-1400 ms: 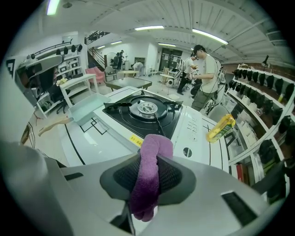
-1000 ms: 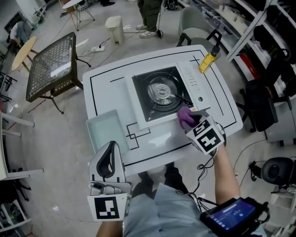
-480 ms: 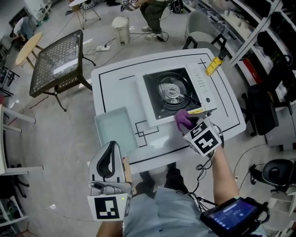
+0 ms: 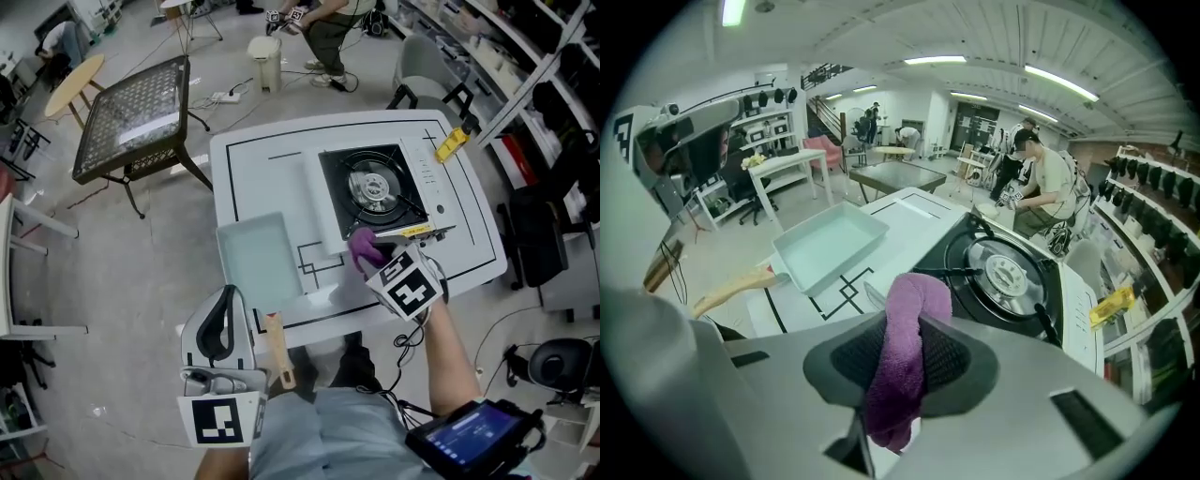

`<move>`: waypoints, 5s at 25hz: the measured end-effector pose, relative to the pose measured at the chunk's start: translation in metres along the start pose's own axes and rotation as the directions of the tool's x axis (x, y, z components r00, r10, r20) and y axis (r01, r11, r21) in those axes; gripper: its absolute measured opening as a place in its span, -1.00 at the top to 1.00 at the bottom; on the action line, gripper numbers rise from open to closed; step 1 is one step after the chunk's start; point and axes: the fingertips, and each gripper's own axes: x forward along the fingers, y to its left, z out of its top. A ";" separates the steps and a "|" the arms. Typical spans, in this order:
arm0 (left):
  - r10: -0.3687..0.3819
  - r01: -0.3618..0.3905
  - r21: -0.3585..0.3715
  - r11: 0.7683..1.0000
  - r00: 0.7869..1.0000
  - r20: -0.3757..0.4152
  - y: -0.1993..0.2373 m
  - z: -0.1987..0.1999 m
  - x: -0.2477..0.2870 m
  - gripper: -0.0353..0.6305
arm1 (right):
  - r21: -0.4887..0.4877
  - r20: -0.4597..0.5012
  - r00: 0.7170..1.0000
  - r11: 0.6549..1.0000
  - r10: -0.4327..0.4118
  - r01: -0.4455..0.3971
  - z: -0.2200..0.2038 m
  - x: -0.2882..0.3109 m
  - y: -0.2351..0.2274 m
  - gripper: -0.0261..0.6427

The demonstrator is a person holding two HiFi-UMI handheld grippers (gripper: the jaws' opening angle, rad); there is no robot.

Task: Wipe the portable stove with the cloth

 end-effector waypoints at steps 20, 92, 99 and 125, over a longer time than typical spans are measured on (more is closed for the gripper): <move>0.213 -0.211 -0.044 0.977 0.976 0.049 0.103 0.015 -0.064 0.84 | -0.141 0.106 0.992 0.989 0.070 -0.055 0.133 0.009 0.057 0.59; 0.366 -0.384 -0.093 0.919 0.916 -0.166 0.128 -0.060 0.016 0.84 | -0.186 0.000 0.994 0.976 0.111 -0.109 0.178 0.122 -0.056 0.59; 0.348 -0.363 -0.084 0.928 0.925 -0.155 0.123 -0.056 0.001 0.84 | -0.173 -0.001 0.993 0.978 0.116 -0.115 0.162 0.110 -0.040 0.59; 0.259 -0.263 -0.032 0.964 0.962 -0.090 0.099 -0.037 -0.068 0.84 | -0.105 0.021 0.994 0.989 0.106 -0.103 0.096 0.059 0.028 0.59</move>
